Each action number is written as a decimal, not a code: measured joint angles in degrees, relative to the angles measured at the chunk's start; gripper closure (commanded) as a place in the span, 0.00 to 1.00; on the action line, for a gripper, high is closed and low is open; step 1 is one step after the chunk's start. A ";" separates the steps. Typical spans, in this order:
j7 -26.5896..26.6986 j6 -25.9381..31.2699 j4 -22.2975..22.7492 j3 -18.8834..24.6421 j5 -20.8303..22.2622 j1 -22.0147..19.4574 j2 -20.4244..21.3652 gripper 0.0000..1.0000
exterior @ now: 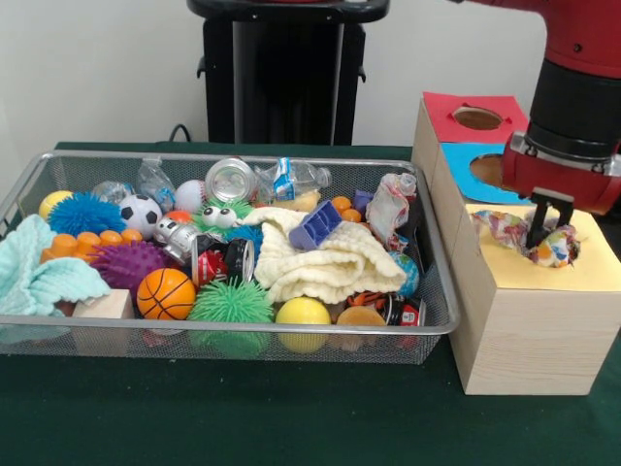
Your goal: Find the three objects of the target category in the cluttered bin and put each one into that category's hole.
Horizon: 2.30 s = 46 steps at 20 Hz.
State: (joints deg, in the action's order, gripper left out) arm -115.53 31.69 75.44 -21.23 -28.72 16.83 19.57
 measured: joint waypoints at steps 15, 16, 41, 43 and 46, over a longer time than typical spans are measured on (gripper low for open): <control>-0.02 -2.76 -3.73 0.07 -3.38 0.96 -5.73 1.00; -0.02 -2.74 -3.74 -0.06 -3.40 1.00 -5.77 1.00; -0.22 19.55 -7.54 -7.52 -2.43 3.44 1.27 1.00; -0.22 19.53 -7.75 -7.71 -2.37 3.40 1.88 1.00; -0.22 19.14 -7.98 -7.71 -2.31 3.00 2.54 1.00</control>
State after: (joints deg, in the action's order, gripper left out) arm -115.76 50.82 67.46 -28.94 -31.04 19.83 22.11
